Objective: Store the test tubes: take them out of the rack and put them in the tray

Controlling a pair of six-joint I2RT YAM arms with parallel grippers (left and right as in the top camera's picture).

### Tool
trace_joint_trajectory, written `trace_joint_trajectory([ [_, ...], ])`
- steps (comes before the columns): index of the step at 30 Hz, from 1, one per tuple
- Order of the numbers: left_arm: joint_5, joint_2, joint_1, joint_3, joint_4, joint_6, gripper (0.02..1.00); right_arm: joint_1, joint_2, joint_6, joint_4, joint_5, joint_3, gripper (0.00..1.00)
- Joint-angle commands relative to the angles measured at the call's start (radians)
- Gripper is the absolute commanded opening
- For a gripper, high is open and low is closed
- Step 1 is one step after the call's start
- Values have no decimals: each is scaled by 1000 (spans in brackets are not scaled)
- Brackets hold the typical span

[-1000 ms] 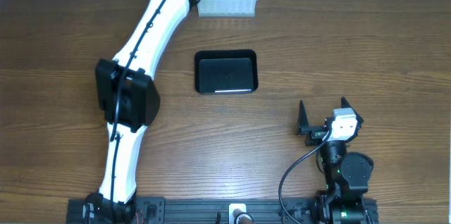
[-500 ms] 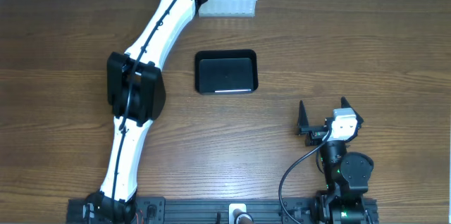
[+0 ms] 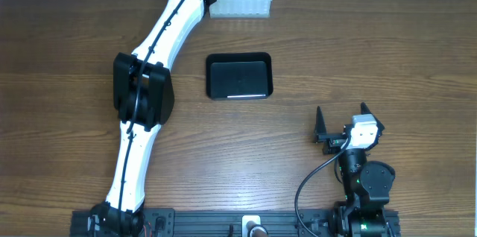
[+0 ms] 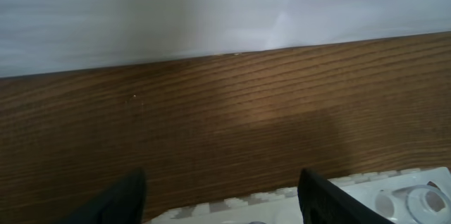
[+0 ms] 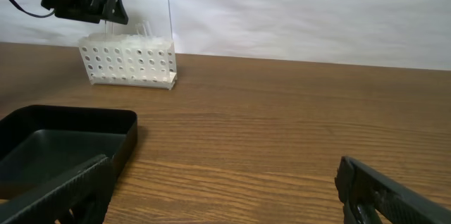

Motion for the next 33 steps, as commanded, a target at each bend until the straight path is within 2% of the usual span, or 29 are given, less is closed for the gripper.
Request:
trace_joint_trajectory([
  [1,-12,27,5,7,3,12,684,-6,-10,3,-2,-15,-7,991],
  [5,-11,36,5,7,2,12,678,-6,-10,3,-2,-15,-7,991],
  [9,-11,38,2,7,2,12,590,-6,-10,3,-2,-15,-7,991],
  [13,-11,38,2,7,1,12,560,-6,-10,3,-2,-15,-7,991],
  [18,-11,38,2,7,0,12,384,-6,-10,3,-2,-15,-7,993],
  [20,-11,38,2,7,0,12,286,-6,-10,3,-2,-15,-7,991],
  [23,-11,38,2,7,0,11,213,-6,-10,3,-2,-15,-7,993],
  [33,-11,37,1,51,-25,11,106,-6,-10,3,-2,-15,-7,993],
])
